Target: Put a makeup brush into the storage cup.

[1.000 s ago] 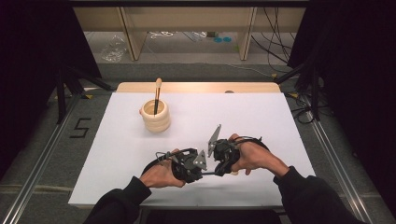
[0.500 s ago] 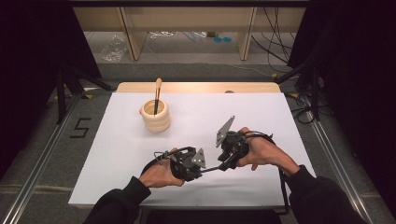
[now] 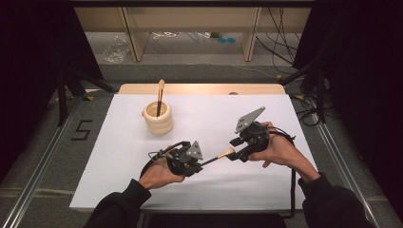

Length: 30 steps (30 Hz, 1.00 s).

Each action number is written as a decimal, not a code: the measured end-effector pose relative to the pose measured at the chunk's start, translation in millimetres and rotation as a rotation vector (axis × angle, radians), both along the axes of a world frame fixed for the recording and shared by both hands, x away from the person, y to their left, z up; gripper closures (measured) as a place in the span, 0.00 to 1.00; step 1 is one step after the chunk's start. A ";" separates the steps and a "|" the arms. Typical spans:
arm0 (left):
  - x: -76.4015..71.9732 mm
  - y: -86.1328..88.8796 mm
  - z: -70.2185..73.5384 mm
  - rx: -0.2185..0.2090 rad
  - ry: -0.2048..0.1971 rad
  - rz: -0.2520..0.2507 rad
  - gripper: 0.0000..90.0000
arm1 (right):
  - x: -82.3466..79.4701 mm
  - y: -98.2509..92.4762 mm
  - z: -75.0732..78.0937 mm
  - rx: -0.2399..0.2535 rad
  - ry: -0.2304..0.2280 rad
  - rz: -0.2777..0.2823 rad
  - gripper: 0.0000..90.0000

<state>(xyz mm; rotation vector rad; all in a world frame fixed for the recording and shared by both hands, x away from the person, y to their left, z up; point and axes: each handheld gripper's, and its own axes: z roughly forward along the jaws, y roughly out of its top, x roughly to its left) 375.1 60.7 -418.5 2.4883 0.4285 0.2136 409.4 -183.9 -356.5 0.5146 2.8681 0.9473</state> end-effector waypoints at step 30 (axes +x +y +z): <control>5.1 20.3 7.4 -0.257 0.003 0.206 0.94 | 7.3 11.5 -40.8 0.417 0.059 -0.166 0.57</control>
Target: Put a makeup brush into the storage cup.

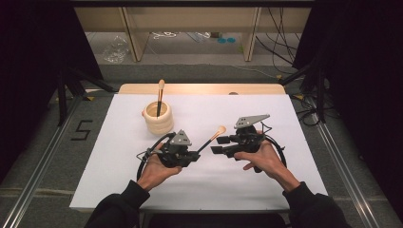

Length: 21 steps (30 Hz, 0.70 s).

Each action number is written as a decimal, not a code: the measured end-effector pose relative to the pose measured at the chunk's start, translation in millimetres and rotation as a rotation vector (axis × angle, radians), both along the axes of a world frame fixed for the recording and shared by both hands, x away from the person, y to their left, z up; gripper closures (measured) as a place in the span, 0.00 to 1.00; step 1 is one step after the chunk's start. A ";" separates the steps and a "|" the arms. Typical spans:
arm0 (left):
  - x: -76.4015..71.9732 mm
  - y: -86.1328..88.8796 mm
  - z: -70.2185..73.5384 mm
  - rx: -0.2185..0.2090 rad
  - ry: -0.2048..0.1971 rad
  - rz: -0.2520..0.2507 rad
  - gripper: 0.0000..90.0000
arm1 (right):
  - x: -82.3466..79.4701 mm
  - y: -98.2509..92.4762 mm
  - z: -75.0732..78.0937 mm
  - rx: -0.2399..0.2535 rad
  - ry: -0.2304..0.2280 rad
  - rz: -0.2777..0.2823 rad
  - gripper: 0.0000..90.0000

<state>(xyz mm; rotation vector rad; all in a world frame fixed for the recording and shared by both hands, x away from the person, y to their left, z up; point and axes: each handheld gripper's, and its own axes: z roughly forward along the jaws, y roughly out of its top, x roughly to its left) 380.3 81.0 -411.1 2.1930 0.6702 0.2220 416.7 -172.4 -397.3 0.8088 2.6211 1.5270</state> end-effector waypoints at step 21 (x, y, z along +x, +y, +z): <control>-2.6 -1.4 -0.3 -0.016 -0.040 0.001 0.94 | 7.7 8.1 0.1 0.236 0.071 0.010 0.84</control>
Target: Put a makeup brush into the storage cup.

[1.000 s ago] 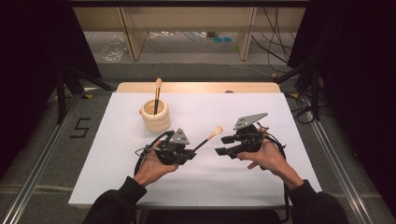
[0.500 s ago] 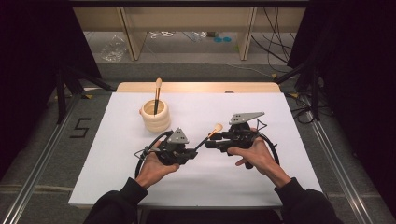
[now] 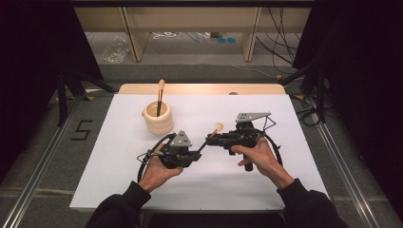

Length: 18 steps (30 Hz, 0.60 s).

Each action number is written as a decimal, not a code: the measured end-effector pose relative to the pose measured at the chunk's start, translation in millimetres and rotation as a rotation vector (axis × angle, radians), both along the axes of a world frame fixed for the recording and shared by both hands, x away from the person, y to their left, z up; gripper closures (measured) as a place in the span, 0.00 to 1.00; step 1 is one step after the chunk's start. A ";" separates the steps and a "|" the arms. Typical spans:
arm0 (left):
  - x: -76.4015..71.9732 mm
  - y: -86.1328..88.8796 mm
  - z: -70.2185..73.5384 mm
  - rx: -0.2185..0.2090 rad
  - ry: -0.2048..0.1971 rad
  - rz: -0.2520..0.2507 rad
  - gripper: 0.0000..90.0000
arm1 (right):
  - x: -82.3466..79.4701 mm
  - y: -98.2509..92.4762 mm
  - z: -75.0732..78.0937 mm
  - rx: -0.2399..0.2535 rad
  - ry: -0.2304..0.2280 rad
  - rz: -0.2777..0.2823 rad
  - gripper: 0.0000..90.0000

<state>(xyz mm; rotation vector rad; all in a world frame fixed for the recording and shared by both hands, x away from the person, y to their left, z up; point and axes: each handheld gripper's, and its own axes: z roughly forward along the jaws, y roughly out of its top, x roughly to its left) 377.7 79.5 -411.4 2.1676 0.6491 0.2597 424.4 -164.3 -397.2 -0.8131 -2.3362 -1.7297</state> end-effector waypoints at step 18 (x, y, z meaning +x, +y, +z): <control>-2.5 -2.4 -4.2 -0.056 -0.018 0.020 0.81 | -5.8 8.5 0.2 0.011 0.001 0.058 0.93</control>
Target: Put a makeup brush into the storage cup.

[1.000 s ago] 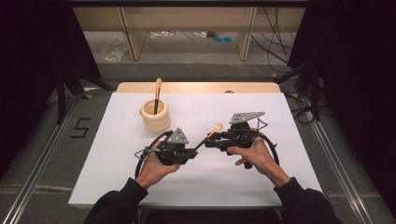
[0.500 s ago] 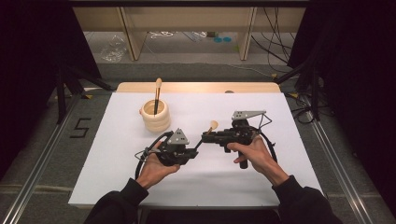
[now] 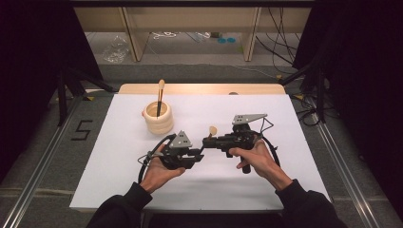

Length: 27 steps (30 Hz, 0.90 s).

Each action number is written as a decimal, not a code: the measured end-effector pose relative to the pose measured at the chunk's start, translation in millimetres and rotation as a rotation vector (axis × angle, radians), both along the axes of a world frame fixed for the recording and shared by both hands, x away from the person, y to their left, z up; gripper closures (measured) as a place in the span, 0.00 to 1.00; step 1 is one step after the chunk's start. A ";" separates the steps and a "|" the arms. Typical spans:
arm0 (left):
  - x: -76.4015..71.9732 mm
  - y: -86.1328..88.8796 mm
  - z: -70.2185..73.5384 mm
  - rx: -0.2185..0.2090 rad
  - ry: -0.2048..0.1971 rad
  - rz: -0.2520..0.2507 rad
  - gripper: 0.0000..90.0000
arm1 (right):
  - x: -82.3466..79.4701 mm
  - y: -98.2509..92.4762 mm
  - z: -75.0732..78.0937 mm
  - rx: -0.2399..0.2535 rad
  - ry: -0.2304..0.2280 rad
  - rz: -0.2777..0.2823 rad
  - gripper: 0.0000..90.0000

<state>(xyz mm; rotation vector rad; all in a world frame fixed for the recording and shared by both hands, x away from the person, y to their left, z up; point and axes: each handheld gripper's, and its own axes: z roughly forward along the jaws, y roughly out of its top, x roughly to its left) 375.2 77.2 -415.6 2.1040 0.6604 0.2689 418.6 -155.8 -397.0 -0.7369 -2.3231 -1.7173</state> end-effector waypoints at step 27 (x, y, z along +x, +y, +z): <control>-2.2 -3.6 2.1 -0.063 0.019 -0.002 0.83 | -1.8 2.5 -0.4 -0.037 -0.021 -0.004 0.93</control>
